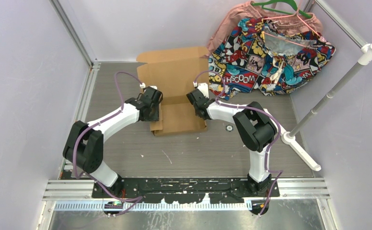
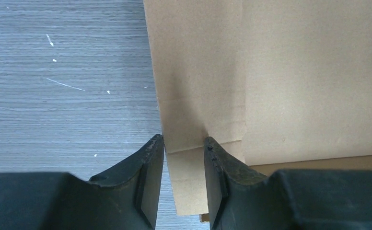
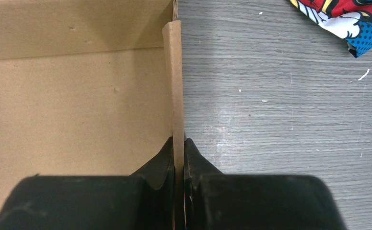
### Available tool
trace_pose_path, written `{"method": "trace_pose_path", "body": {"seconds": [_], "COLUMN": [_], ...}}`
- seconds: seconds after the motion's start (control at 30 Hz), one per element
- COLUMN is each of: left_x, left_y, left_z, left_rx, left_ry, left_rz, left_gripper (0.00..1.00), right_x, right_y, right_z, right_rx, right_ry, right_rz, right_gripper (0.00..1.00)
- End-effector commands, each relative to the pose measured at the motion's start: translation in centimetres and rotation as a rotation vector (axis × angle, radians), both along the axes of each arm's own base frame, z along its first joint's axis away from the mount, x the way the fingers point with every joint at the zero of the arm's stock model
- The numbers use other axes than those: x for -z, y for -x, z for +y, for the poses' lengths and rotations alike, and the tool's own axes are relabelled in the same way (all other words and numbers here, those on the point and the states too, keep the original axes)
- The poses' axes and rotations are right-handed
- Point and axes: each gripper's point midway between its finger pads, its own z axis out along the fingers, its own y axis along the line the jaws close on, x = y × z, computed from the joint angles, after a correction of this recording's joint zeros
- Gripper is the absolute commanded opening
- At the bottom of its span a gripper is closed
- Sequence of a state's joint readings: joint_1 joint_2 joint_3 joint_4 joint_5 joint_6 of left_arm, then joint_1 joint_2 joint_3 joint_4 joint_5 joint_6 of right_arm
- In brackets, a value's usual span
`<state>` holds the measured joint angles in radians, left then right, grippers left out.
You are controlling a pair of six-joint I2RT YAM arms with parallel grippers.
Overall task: Fold the paper box
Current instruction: Fold the paper box at the center of the board.
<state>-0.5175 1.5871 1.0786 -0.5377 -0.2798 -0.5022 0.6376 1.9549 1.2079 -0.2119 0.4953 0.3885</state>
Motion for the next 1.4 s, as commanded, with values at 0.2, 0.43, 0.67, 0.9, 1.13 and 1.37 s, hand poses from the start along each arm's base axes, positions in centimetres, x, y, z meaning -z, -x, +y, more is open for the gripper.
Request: {"method": "trace_pose_path", "body": {"seconds": [0.2, 0.43, 0.67, 0.9, 1.13, 1.37], "left_x": [-0.5, -0.5, -1.3, -1.3, -0.3, -0.5], "left_y": [0.0, 0.3, 0.8, 1.9, 2.7, 3.0], "left_z": [2.1, 0.9, -1.6, -1.7, -1.4, -1.5], "left_rx": [-0.009, 0.031, 0.099, 0.110, 0.114, 0.120], "left_ry": [-0.148, -0.122, -0.032, -0.036, -0.045, -0.037], "left_rz": [0.032, 0.038, 0.048, 0.104, 0.149, 0.155], "left_gripper": [0.28, 0.32, 0.34, 0.34, 0.34, 0.37], "right_x": [6.5, 6.6, 6.6, 6.4, 6.6, 6.7], "right_y": [4.2, 4.2, 4.2, 4.1, 4.2, 4.4], "right_z": [-1.3, -1.2, -1.1, -1.0, -1.1, -1.1], "right_rx": [-0.018, -0.019, -0.021, -0.023, -0.021, -0.021], "right_ry": [0.047, 0.047, 0.046, 0.042, 0.040, 0.038], "right_rz": [0.213, 0.214, 0.216, 0.213, 0.214, 0.216], "right_gripper": [0.01, 0.01, 0.01, 0.01, 0.01, 0.01]}}
